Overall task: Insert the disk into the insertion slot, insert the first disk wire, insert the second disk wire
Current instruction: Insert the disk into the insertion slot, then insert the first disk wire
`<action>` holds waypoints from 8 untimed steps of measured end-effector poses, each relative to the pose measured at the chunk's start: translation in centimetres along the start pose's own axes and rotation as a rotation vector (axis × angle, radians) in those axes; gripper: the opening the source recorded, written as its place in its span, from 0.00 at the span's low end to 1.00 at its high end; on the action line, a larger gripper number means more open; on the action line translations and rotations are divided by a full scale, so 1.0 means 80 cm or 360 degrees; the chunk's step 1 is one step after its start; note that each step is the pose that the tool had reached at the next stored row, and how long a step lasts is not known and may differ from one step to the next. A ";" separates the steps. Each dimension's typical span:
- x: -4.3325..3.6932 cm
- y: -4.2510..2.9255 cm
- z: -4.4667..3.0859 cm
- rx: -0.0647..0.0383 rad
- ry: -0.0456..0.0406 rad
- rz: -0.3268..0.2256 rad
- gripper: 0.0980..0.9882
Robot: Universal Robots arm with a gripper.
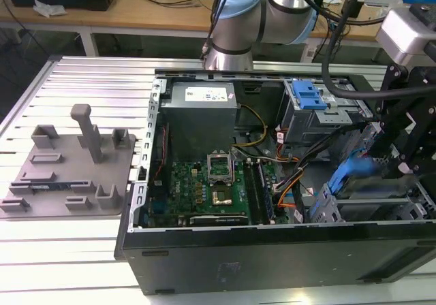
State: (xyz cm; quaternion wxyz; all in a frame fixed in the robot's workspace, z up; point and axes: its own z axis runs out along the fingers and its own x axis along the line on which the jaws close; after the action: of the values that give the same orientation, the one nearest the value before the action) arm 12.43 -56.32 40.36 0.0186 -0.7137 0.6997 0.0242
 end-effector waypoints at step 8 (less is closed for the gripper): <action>0.000 -0.0005 -0.0003 0.0000 0.0000 0.0000 0.39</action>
State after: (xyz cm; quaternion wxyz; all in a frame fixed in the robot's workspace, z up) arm 12.47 -56.32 40.38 0.0186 -0.7137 0.6998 0.0241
